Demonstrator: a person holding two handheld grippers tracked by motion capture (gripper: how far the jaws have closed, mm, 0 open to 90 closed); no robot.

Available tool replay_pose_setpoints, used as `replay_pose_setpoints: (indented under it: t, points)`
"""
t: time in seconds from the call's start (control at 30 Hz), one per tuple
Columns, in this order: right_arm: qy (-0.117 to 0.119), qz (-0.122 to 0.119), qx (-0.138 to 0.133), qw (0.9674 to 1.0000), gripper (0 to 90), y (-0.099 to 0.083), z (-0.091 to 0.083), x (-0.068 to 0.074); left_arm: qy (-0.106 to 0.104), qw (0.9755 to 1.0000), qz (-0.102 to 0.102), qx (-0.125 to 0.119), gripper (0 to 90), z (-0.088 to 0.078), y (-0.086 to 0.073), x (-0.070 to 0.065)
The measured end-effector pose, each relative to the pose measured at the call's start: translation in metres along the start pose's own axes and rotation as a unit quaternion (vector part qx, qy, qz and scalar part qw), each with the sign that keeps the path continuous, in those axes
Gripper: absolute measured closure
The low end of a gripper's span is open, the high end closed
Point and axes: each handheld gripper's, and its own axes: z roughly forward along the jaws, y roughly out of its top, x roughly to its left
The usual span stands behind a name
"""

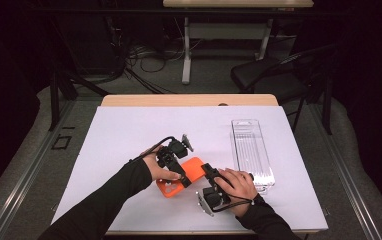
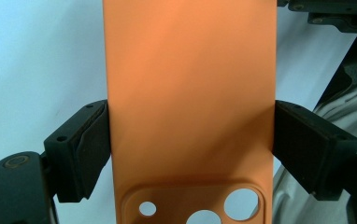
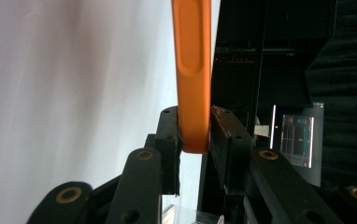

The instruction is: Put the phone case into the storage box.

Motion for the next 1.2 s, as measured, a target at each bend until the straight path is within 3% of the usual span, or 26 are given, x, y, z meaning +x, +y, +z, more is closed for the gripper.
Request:
replay_pose_setpoints:
  t: [0.5, 1.2]
  points:
    - [-0.007, -0.013, -0.001, 0.9999, 76.8, 0.0010, -0.0004, 0.0016, -0.008, 1.0000, -0.004, 0.003, 15.9, 0.0009, -0.0004, 0.0018]
    - [-0.022, -0.006, -0.002, 0.9997, 79.6, -0.0008, -0.0007, 0.0023, -0.020, 0.9997, -0.010, -0.009, 16.0, -0.0005, -0.0016, 0.0047]
